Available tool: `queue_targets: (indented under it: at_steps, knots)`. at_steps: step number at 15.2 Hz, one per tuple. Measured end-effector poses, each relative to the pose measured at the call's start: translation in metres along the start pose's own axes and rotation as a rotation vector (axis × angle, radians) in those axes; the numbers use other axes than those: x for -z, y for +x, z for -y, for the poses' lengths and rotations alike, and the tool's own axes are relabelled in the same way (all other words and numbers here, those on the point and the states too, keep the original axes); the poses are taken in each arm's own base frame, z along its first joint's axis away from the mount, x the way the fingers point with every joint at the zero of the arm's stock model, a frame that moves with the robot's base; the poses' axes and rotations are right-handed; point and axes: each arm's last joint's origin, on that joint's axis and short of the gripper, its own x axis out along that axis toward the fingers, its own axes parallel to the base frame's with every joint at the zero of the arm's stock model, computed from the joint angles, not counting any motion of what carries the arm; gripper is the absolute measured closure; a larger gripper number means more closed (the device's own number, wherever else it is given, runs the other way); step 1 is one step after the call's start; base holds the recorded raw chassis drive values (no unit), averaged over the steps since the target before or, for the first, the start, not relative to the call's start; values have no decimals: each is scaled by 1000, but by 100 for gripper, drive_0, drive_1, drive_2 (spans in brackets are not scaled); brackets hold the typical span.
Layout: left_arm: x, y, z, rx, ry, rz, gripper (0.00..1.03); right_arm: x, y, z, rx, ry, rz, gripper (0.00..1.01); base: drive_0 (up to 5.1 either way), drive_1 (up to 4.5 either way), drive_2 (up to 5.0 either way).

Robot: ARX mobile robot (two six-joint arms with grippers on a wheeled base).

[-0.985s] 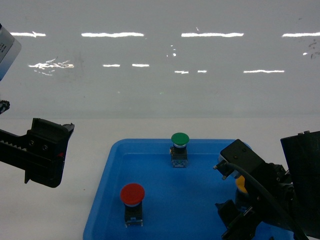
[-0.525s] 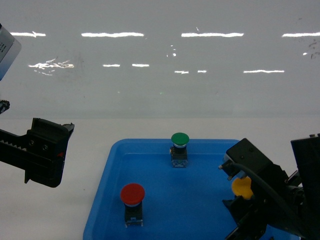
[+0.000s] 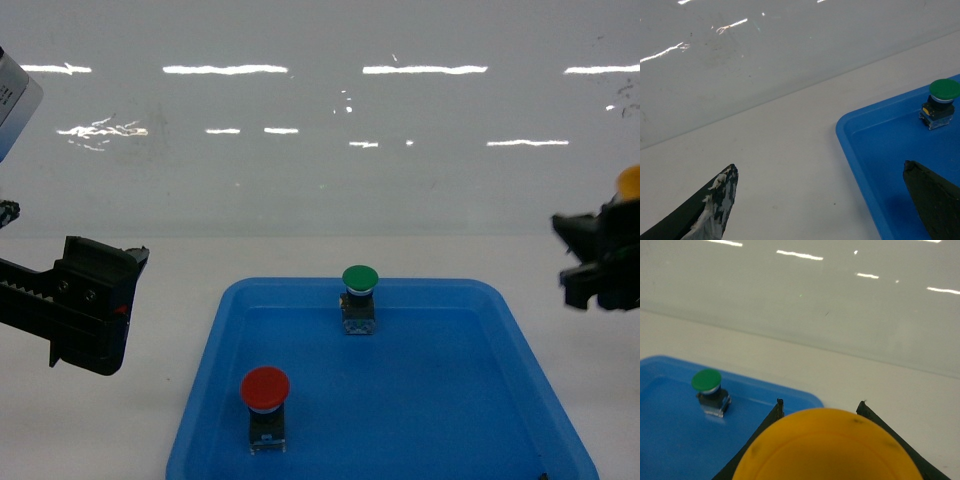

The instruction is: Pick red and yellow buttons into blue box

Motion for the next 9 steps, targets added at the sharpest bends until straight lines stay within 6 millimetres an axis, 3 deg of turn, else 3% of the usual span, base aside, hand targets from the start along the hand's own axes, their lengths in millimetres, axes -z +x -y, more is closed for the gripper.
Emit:
queue_targets:
  at_steps: [4,9]
  knots:
    - [0,0,0,0,0,0,5,-25,-57,0,155,66,188,62,0,0,0]
    - [0,0,0,0,0,0,5,-4,-132,-22,206,70,210,63,0,0,0]
